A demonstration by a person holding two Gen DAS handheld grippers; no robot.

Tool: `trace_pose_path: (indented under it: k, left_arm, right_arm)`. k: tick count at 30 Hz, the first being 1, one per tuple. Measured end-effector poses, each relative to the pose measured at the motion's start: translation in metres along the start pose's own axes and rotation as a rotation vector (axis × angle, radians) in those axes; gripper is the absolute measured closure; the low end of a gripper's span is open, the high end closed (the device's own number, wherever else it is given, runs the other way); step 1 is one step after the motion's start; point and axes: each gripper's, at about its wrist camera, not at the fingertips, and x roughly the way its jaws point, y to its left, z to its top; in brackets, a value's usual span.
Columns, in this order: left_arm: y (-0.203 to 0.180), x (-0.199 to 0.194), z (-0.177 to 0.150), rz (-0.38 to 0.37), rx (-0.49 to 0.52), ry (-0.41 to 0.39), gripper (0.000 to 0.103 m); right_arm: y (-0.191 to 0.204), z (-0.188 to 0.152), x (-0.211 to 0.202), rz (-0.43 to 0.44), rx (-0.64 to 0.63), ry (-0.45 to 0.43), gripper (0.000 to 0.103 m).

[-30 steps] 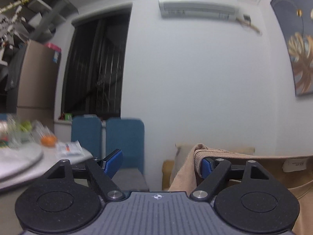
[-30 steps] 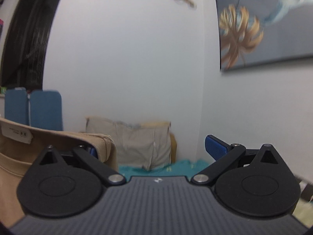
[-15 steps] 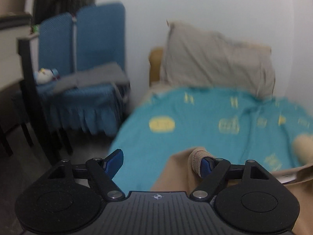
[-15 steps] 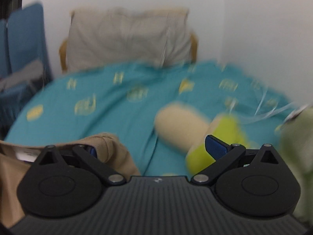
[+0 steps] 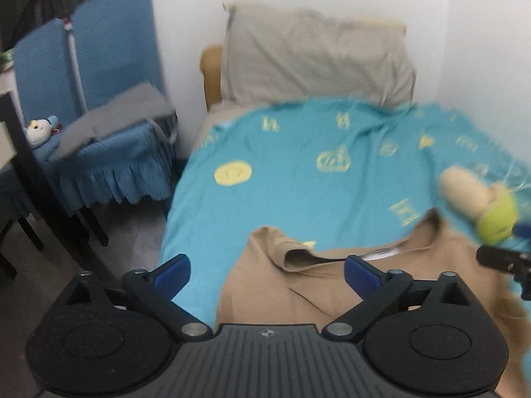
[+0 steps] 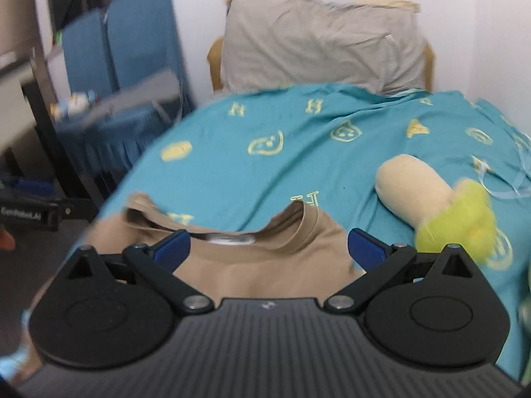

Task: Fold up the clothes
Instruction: 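Lay the T-shirt flat on the bed and open both grippers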

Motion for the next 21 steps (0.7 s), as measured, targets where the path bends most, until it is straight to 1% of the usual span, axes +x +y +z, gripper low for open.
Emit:
trace_pose_path:
  k: [1,3,5,8,11,14,15,18,19,20,21]
  left_arm:
    - [-0.001,-0.020,-0.004,-0.007,-0.017,-0.019,0.002]
    - [-0.004,-0.061,-0.014,-0.014,-0.055,-0.052,0.002]
    - [0.003,-0.098,-0.035,-0.027,-0.112,-0.070,0.002]
    - [0.025,-0.127,-0.068,-0.031,-0.220,-0.063,0.002]
    - [0.048,-0.136,-0.099,-0.014,-0.349,-0.011,0.006]
    - [0.069,-0.132,-0.128,-0.016,-0.481,0.029,0.012]
    - [0.075,-0.126,-0.136,-0.022,-0.525,0.034,0.015]
    - [0.091,-0.103,-0.156,-0.035,-0.632,0.058,0.022]
    - [0.093,-0.094,-0.159,-0.034,-0.643,0.062,0.026]
    - [0.095,-0.086,-0.162,-0.033,-0.655,0.066,0.028]
    - [0.097,-0.077,-0.165,-0.033,-0.666,0.071,0.034]
  right_arm:
    - [0.002,-0.006,-0.021,-0.007,0.036,-0.019,0.000]
    - [0.005,-0.021,-0.064,-0.030,0.072,-0.030,0.000]
    - [0.007,-0.038,-0.108,-0.050,0.100,-0.036,0.000]
    - [0.004,-0.071,-0.171,-0.032,0.196,-0.056,0.000]
    - [0.002,-0.099,-0.222,-0.010,0.291,-0.067,0.000]
    - [0.003,-0.119,-0.248,0.007,0.319,-0.087,0.000]
    - [0.003,-0.123,-0.251,0.001,0.319,-0.088,0.000]
    - [-0.004,-0.133,-0.245,-0.014,0.339,-0.089,0.000]
    - [-0.008,-0.134,-0.239,-0.014,0.355,-0.079,0.000]
    - [-0.012,-0.135,-0.232,-0.013,0.371,-0.069,0.000]
    - [-0.016,-0.136,-0.228,-0.011,0.383,-0.066,0.000]
